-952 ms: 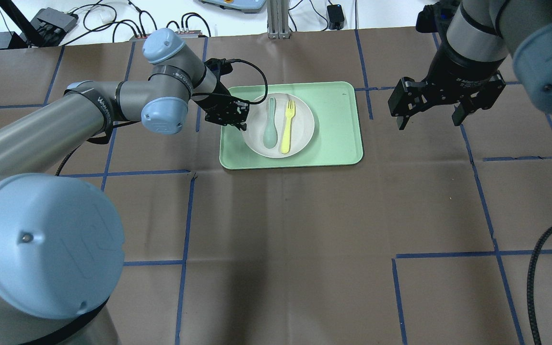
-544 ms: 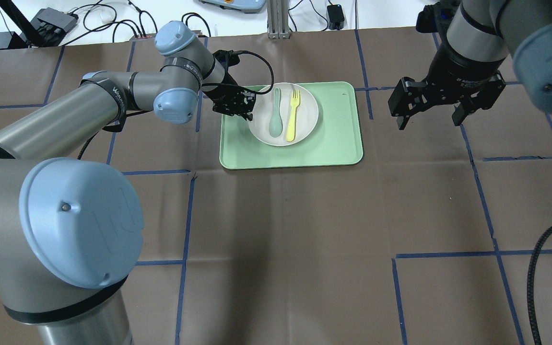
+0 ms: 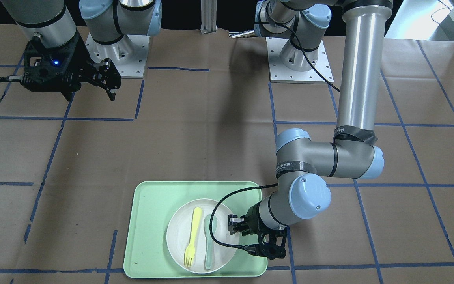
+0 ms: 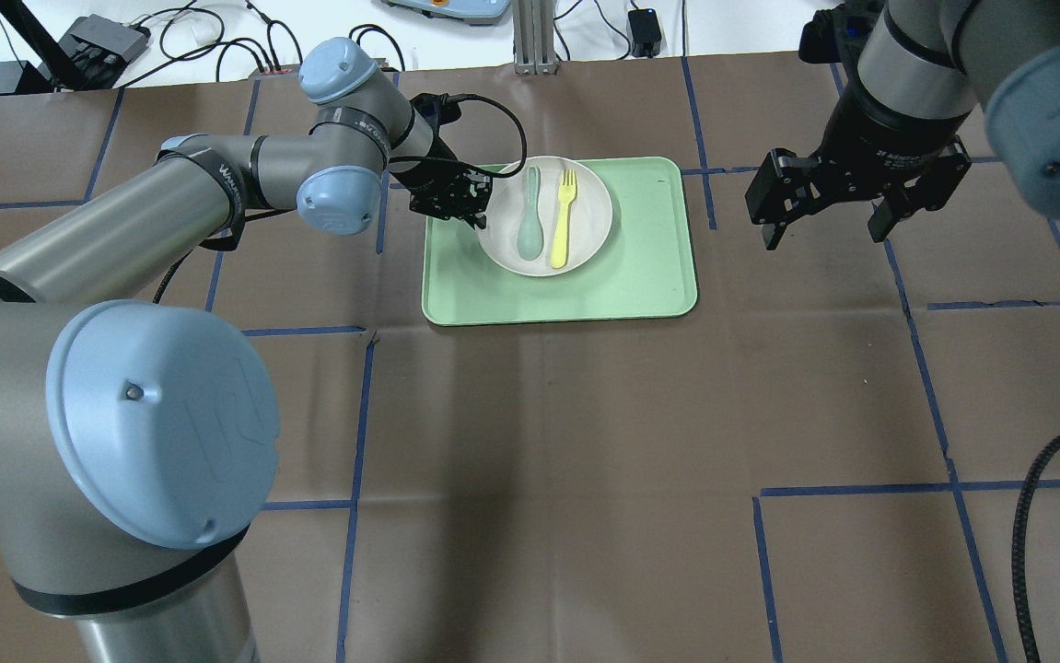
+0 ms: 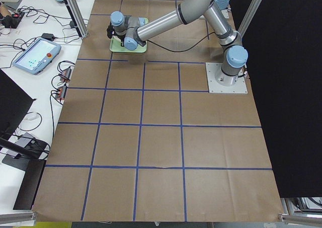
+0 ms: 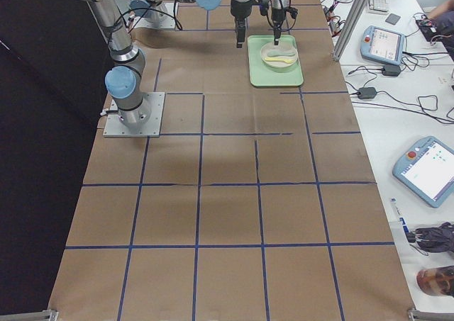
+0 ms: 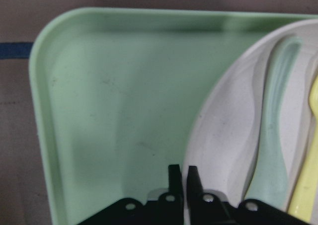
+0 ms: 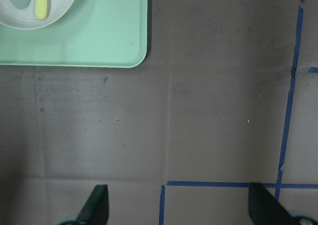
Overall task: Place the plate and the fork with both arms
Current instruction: 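Open the left gripper and lift it away from the plate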
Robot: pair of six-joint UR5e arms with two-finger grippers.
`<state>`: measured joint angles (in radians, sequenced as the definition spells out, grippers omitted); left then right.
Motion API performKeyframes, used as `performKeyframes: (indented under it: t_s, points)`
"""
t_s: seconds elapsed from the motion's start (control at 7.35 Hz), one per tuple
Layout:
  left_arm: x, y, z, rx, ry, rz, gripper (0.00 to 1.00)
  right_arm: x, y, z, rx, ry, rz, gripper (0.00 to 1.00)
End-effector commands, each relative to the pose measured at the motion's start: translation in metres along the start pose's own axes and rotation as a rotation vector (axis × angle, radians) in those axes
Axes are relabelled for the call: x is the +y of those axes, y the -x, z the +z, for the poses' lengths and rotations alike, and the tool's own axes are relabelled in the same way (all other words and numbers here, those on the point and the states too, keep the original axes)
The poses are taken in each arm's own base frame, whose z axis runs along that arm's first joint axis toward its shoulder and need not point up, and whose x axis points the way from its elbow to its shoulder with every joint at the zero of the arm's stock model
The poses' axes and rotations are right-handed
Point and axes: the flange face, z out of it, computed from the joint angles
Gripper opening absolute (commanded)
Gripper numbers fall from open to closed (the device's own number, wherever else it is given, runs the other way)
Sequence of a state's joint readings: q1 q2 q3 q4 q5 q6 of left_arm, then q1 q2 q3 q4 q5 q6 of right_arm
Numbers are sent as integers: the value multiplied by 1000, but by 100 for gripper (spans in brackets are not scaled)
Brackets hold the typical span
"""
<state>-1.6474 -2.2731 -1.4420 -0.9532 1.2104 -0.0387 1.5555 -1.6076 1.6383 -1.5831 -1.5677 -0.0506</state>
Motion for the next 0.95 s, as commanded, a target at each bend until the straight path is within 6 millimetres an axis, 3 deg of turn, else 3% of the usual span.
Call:
performKeyframes:
  t_s: [0.0, 0.41, 0.54, 0.82]
  points:
    - [19, -14, -47, -52, 46, -15, 100, 0, 0, 0, -2, 0, 0, 100]
    - [87, -60, -167, -233, 138, -2, 100, -1, 2, -1, -4, -6, -3, 100]
    - [121, -67, -219, -314, 146, -1, 100, -2, 4, -2, -4, -12, -8, 100]
    - [186, -79, -295, -413, 165, 3, 100, -4, 3, -5, 1, -21, -6, 100]
